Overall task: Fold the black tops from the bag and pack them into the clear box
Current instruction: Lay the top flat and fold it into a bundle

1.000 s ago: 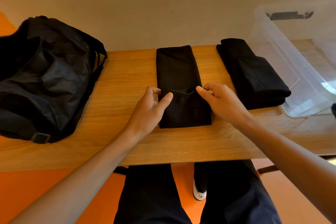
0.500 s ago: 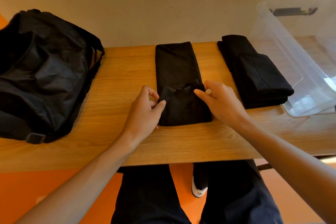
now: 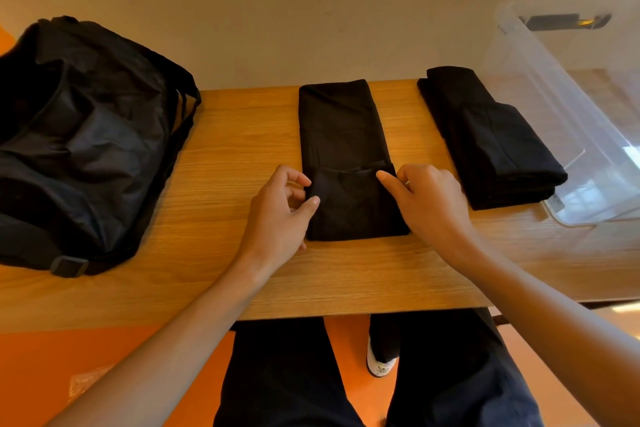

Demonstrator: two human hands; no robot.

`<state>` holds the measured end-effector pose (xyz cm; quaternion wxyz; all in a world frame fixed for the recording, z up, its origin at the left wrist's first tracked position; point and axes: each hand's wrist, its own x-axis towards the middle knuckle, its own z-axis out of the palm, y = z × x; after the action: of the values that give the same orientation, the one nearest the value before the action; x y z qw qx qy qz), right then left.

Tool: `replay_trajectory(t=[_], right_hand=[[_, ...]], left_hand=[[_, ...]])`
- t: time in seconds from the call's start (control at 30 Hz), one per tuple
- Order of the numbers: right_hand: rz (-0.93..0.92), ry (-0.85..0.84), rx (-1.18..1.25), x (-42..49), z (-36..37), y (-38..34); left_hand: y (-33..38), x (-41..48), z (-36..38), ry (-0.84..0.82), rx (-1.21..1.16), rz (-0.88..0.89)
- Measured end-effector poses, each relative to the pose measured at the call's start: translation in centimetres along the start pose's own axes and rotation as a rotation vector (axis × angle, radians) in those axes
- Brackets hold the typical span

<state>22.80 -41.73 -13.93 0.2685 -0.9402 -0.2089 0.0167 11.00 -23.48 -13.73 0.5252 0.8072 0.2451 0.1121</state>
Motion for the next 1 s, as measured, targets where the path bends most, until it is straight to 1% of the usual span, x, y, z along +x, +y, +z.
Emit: replay_trajectory(t=[0.23, 0.47, 0.57, 0.73, 0.9, 1.0], right_hand=[[-0.016, 0.053, -0.01, 0.5, 0.1, -0.2], [-0.042, 0.093, -0.076, 1.0, 0.6, -0.3], [-0.035, 0.1, -0.094, 1.2, 0.9, -0.3], [-0.042, 0.114, -0.078, 1.6, 1.3, 0.0], [-0.032, 0.129, -0.122, 2.2, 1.7, -0.2], [-0.023, 0.134, -0.108, 2.0, 1.5, -0.3]], left_hand=[[0.0, 0.7, 0.4, 0.054, 0.044, 0.063], [0.5, 0.4, 1.4, 0.145, 0.216, 0.179], [0.3, 0.5, 1.6, 0.18, 0.274, 0.196], [0.2, 0.6, 1.8, 0.201, 0.266, 0.184], [0.0, 0.9, 1.6, 0.223, 0.293, 0.192], [-0.2, 0.9, 1.4, 0.259, 0.397, 0.255]])
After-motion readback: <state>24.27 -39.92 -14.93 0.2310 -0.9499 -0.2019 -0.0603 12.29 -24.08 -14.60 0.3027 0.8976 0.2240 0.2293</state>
